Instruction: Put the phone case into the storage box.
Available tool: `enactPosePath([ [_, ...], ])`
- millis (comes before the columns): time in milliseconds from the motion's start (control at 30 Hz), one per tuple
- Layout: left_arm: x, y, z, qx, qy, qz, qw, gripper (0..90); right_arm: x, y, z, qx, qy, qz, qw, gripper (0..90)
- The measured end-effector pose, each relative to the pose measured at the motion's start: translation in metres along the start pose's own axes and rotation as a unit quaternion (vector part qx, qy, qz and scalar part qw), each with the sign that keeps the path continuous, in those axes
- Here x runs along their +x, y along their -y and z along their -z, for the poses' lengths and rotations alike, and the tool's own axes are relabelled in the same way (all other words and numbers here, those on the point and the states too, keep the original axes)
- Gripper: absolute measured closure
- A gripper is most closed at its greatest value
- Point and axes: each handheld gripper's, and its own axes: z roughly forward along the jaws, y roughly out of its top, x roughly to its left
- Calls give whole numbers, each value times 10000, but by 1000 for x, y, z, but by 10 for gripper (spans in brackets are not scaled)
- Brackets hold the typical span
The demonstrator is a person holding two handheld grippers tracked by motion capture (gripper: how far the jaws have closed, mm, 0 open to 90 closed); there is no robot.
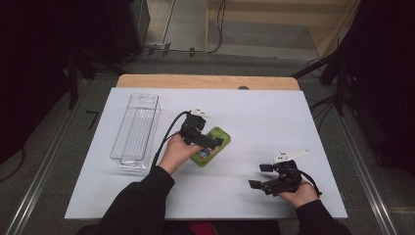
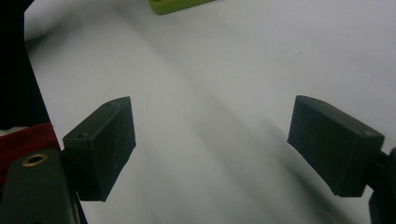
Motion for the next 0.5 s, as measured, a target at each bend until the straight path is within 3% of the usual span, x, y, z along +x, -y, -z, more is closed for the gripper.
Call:
enactPosePath([
  [500,2,14,-11,125,-98,89,9998,0,1,0,0,20,-6,3,10000,133],
])
